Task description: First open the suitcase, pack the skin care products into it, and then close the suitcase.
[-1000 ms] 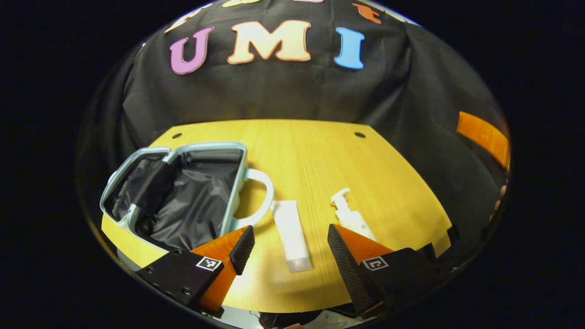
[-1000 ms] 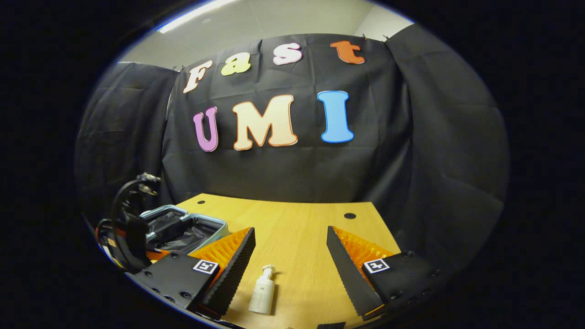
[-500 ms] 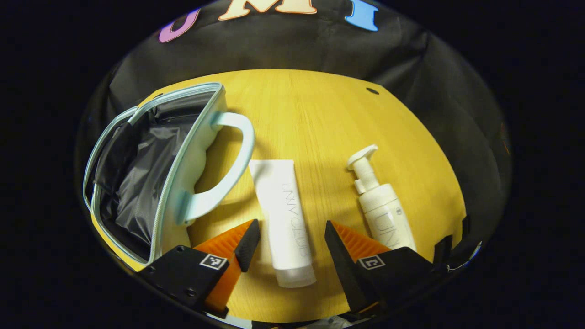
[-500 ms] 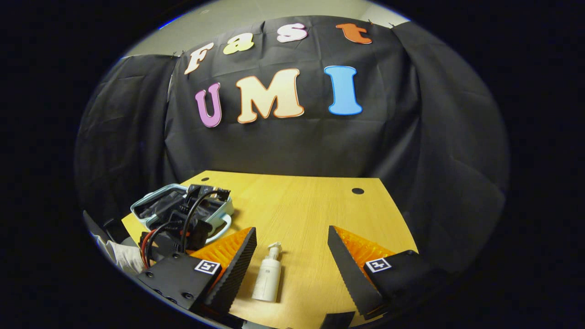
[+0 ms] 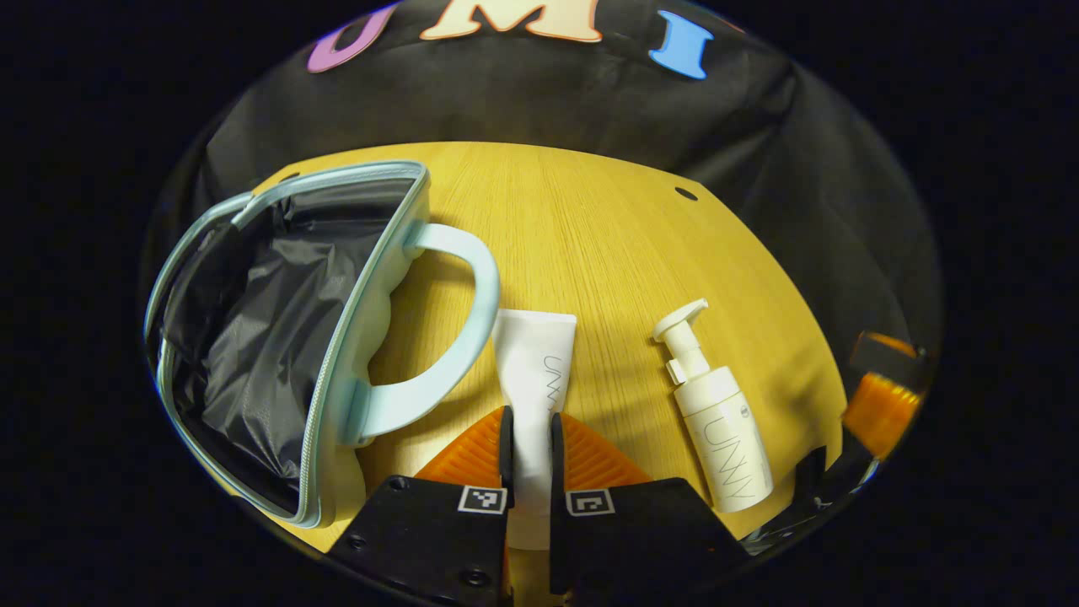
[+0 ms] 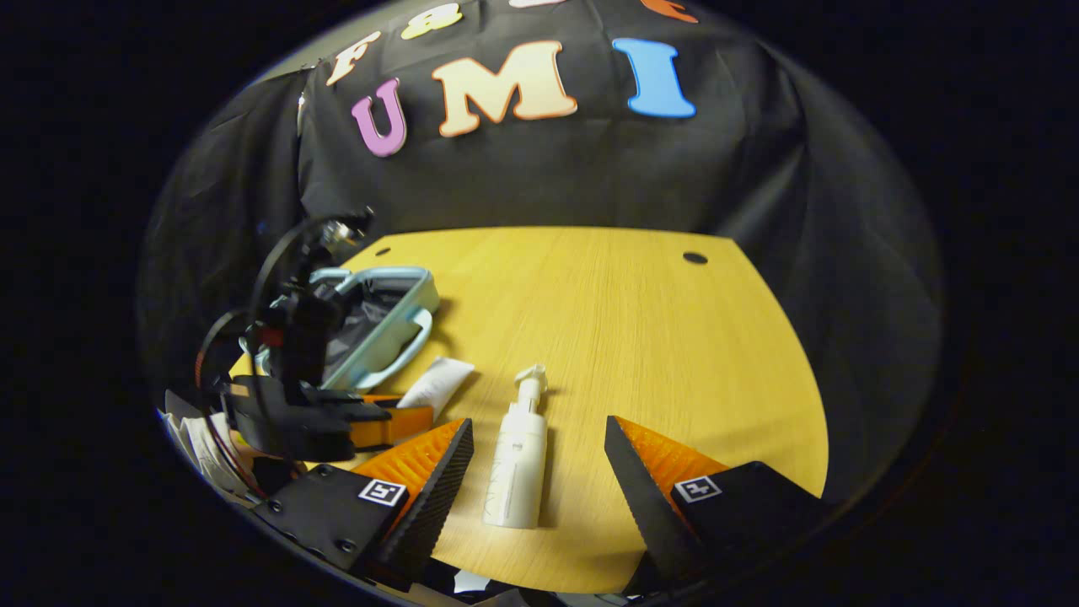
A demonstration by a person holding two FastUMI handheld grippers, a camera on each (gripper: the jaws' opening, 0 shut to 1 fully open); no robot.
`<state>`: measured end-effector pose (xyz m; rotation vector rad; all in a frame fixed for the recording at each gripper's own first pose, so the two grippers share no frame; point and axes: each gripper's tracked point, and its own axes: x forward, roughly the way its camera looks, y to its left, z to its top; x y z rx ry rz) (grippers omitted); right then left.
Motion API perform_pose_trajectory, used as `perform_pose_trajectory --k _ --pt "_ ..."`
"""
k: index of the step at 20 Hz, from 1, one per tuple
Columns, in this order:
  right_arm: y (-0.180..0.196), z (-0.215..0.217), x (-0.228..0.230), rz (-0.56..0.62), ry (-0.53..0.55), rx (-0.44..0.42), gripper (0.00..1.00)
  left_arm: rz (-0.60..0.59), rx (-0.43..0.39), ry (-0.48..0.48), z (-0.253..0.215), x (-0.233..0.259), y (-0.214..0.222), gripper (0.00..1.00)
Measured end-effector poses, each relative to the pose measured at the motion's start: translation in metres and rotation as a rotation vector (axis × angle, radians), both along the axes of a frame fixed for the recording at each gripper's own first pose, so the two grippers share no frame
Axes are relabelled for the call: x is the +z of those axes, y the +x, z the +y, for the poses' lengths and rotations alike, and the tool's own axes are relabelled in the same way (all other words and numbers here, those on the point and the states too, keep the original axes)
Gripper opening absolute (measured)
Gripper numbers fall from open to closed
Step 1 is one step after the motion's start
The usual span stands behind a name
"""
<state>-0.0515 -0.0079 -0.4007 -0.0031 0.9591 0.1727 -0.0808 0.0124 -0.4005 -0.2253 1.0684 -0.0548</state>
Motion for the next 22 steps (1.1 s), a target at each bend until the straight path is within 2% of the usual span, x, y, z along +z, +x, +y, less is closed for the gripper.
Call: perform_pose_trajectory --k 2,7,11,12,14,16,22 --pt "-0.008 0.007 -0.025 0.100 0.002 0.009 0.99 -0.002 0.000 -0.027 0.000 0.001 0.001 0.09" --pt "-0.019 0.017 -0.071 0.241 -0.061 0.041 0.99 -0.011 -0.024 -0.056 0.000 0.001 0.003 0.06" --pt "-0.036 0.020 -0.091 0.333 -0.097 0.046 0.83 -0.013 -0.055 -0.070 0.000 0.003 0.001 0.05" --pt "-0.028 0.019 -0.094 0.299 -0.093 0.039 0.68 -0.022 -0.062 -0.070 -0.002 0.005 0.003 0.05" --pt "-0.030 0.017 -0.088 0.302 -0.094 0.054 0.62 -0.030 -0.090 -0.065 -0.004 0.007 0.002 0.02" --pt "-0.030 0.020 -0.090 0.295 -0.095 0.052 0.59 -0.030 -0.112 -0.080 -0.009 0.006 0.000 0.01" --pt "-0.030 0.019 -0.090 0.277 -0.097 0.048 0.58 -0.079 -0.168 -0.107 -0.030 0.030 0.008 0.01"
